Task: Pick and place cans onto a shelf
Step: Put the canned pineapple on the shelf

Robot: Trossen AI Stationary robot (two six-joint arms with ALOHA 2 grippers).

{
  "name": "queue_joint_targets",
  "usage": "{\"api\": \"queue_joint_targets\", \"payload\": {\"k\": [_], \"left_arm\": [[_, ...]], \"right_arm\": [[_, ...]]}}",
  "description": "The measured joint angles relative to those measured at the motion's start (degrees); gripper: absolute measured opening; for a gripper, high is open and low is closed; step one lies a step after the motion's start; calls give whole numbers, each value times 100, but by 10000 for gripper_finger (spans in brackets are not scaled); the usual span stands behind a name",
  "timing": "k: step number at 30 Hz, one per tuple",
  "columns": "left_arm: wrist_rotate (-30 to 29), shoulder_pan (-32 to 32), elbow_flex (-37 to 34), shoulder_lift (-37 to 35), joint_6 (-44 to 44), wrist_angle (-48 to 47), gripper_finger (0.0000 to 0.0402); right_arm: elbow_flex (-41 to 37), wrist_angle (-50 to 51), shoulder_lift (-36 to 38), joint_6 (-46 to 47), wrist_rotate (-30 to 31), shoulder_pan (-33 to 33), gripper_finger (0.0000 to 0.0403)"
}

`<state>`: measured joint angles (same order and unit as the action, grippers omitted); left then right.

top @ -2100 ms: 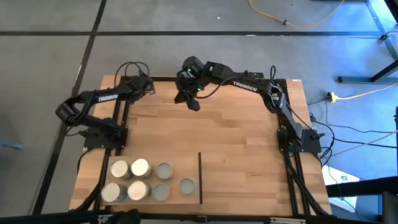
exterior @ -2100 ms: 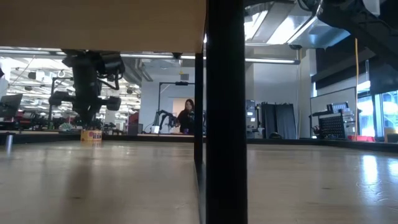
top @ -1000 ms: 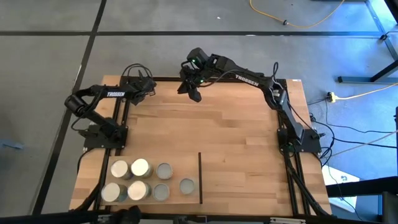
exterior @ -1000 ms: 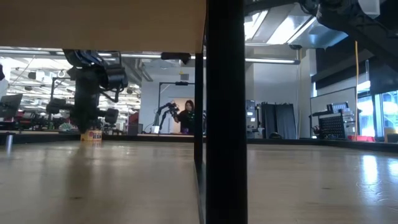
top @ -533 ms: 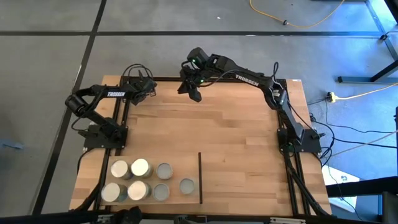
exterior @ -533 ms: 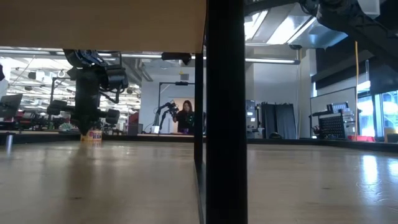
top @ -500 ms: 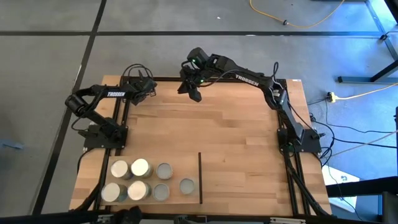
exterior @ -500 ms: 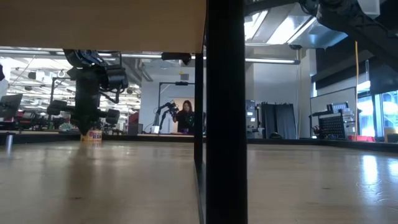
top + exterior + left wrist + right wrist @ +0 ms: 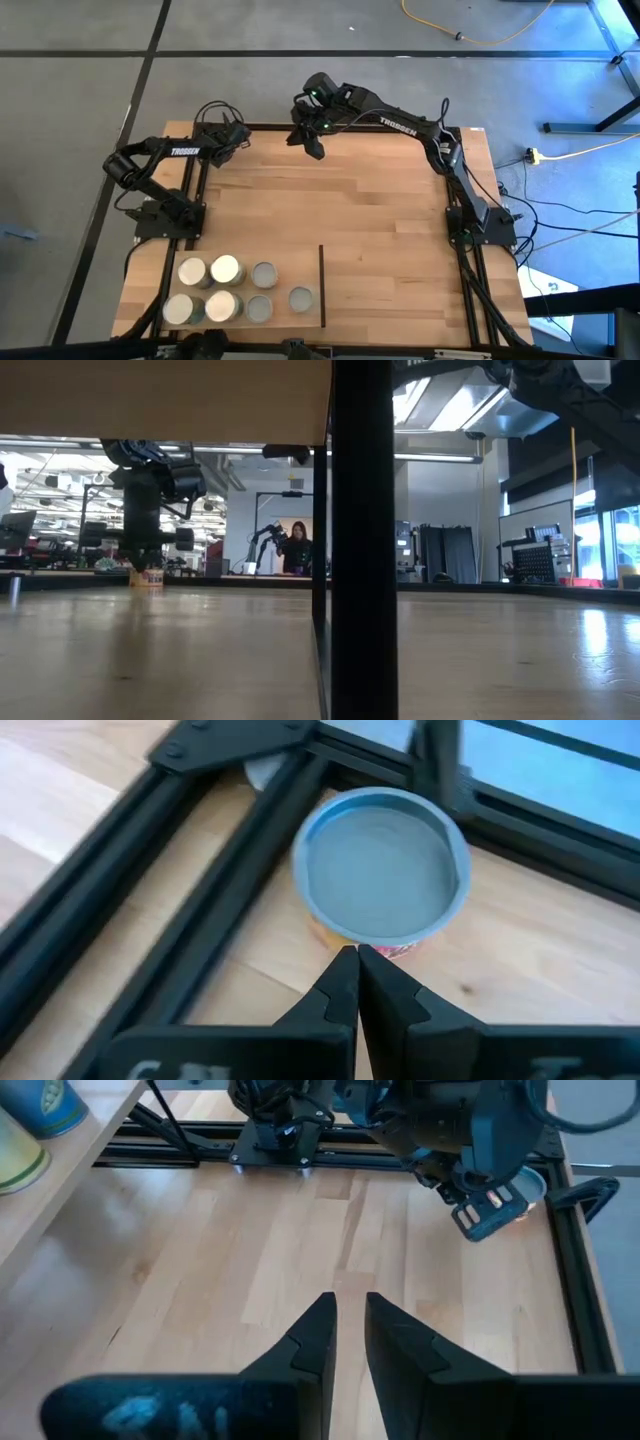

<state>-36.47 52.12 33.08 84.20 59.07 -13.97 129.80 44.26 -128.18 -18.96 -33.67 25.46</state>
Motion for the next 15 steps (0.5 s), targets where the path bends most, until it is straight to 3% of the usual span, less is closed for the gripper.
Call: {"api": "queue_joint_targets", "payload": {"k": [15], "left_arm": [[-97,-57,9,-303,-274,132,0]], "right_arm": [[0,-17,0,2,0,312,59]]}}
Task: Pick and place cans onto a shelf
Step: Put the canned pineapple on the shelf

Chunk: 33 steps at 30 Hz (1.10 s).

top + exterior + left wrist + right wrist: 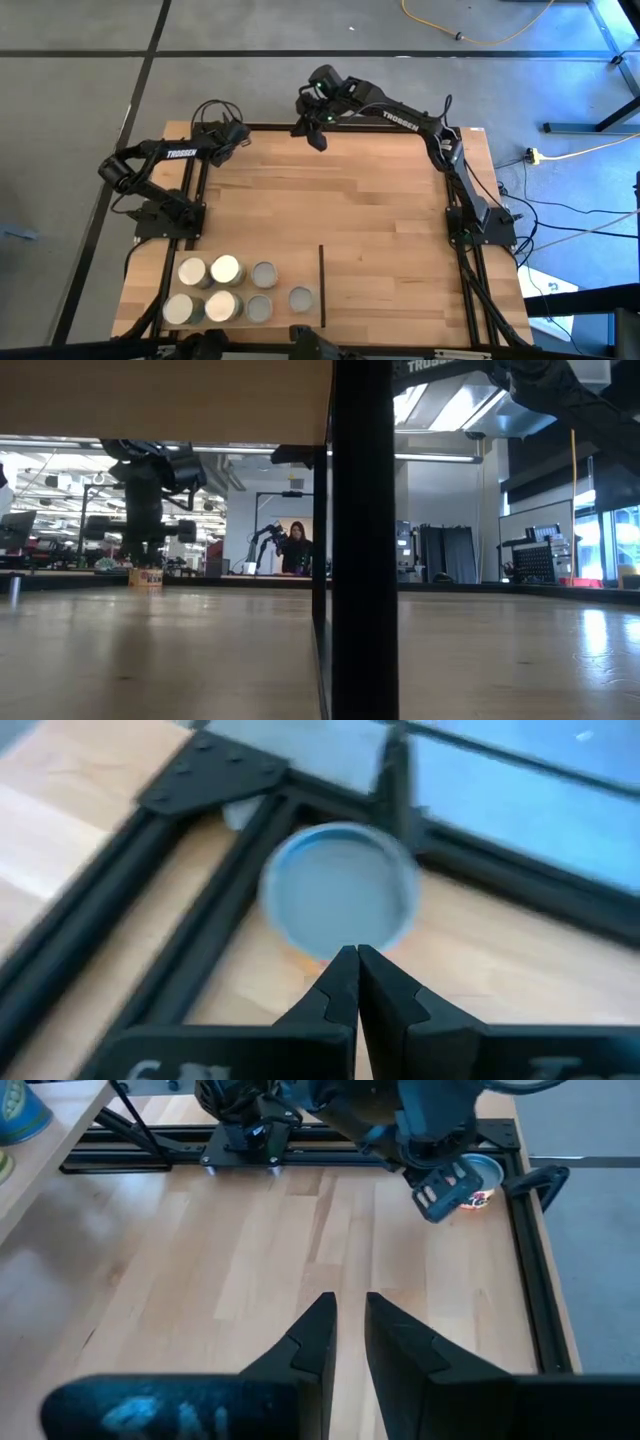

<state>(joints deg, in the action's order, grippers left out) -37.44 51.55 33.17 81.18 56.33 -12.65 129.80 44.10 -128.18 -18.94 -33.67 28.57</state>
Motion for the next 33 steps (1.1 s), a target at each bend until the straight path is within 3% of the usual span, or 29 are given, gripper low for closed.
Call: {"api": "queue_joint_targets", "payload": {"k": [21,33], "left_arm": [[-383,83,-4,283,310,31,0],[-24,79,-4,283,12,-290,0]], "right_arm": [[0,-22,0,-17,0,31,59],[0,-17,0,3,0,31,59]]}}
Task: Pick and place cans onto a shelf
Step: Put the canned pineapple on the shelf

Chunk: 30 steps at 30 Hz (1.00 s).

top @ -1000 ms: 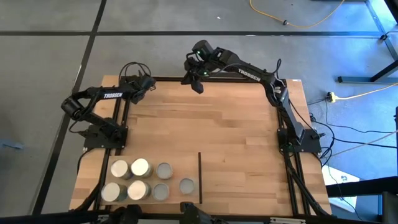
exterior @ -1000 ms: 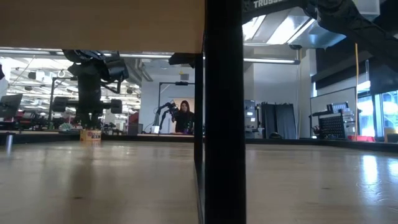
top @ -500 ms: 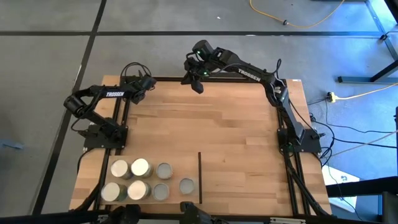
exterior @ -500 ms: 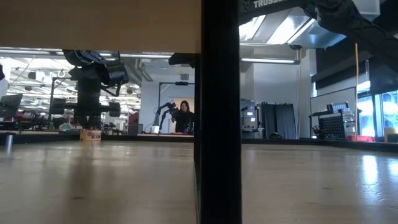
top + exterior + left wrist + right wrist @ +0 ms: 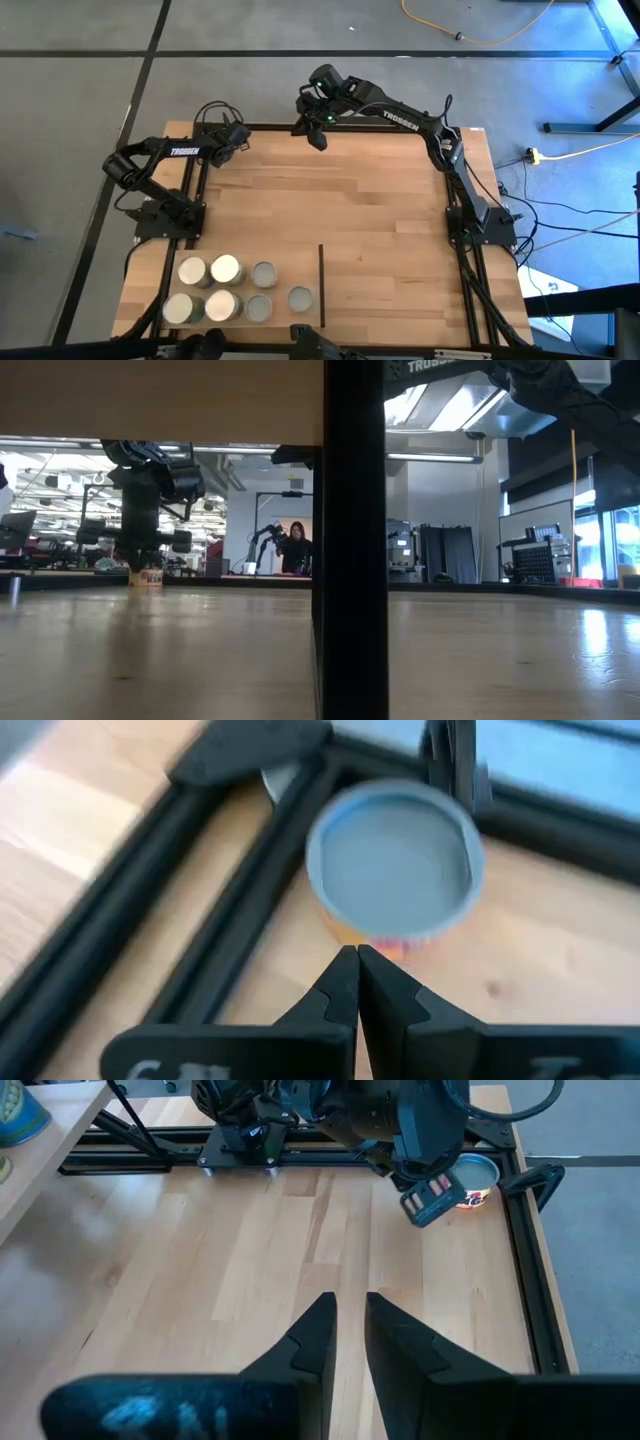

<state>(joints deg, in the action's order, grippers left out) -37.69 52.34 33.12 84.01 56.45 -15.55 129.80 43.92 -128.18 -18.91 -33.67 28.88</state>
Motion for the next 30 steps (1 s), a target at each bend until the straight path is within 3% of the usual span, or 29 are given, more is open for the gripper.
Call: {"api": "queue_joint_targets", "payload": {"k": [11,18,30], "left_arm": [[936,56,-2,5,-409,-173,0],[435,-8,-2,-50,-200,-117,0],[193,174,-4,-39,543,218,0]], "right_arm": [[0,4,0,43,2,0,59],[0,4,0,43,4,0,59],[0,-12,0,43,72,-2,59]]}}
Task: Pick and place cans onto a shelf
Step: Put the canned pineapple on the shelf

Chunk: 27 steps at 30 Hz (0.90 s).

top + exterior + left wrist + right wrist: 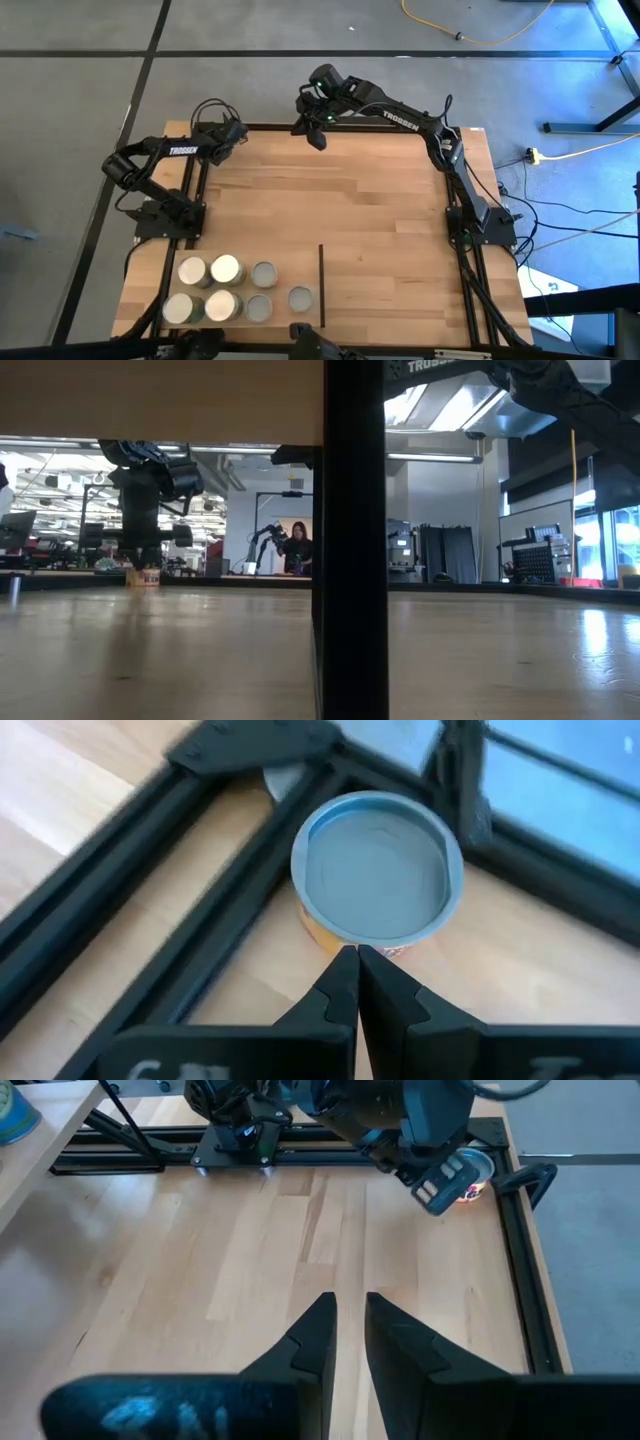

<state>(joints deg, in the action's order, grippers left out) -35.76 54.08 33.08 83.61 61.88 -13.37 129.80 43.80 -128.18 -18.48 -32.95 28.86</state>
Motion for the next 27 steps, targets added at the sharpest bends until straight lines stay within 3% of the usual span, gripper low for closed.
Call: {"api": "queue_joint_targets", "payload": {"k": [16,27], "left_arm": [[-605,-78,-2,42,64,121,0],[-426,-211,-2,157,-251,-8,0]], "right_arm": [[0,-167,0,-17,35,0,59],[0,-167,0,-20,35,2,59]]}}
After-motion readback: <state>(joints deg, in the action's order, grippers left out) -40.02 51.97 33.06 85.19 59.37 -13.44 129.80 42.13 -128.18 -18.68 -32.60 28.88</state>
